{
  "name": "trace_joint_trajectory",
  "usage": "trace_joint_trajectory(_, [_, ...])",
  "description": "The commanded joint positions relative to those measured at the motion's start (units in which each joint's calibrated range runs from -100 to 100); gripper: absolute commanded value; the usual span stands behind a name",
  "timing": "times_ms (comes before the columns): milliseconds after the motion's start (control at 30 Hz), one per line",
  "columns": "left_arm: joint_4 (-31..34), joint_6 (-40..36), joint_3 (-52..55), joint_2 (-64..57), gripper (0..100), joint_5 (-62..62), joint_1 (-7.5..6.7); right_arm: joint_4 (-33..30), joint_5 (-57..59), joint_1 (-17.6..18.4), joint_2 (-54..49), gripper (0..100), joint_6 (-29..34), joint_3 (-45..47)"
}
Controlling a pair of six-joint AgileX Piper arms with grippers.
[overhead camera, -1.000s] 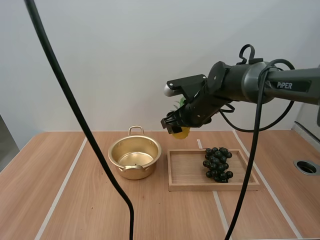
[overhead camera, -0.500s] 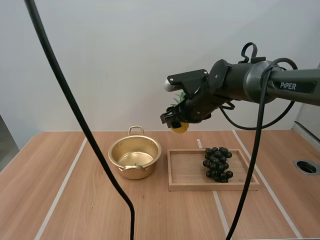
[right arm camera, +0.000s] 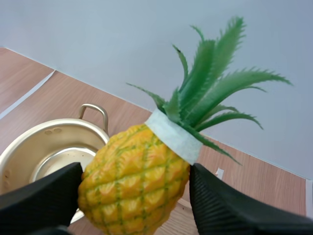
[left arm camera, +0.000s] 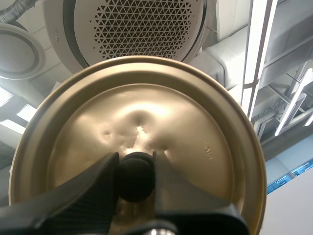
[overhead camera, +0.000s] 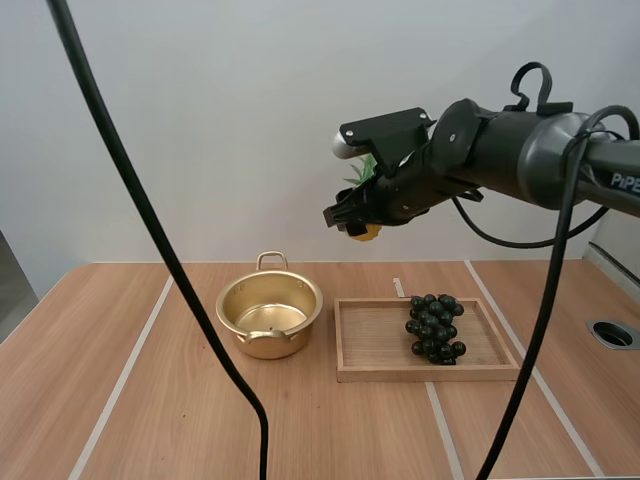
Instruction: Open the pot, put the pineapple inside, and close it
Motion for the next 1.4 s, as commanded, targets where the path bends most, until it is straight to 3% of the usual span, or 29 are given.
trace_joint_trajectory(0, [0.0,-0.2,-0.1,-0.4,0,-1.1,-0.01,0.7,-1.6,0.1,-2.0,0,-0.5,-0.4])
trace_joint_trajectory(267, [0.0,-0.2,-0.1,-0.4,0,-1.1,-0.01,12.7,1.7,0.1,-2.5,0,-7.6,-0.4])
trace_joint_trajectory(767, [0.0,-0.2,-0.1,-0.4,0,-1.1,-0.01,25.9,5.7,0.1,-2.5,0,-18.8,-0.4])
trace_joint_trajectory(1100, [0.1,-0.2,-0.1,-0.5,0,-1.1,-0.01,25.0,8.2,0.1,-2.5,0,-17.3,-8.0])
trace_joint_trajectory(1367, [0.3,-0.1,-0.1,-0.8,0,-1.1,-0.01,13.0,0.7,-1.1,-2.3,0,-7.7,-9.0])
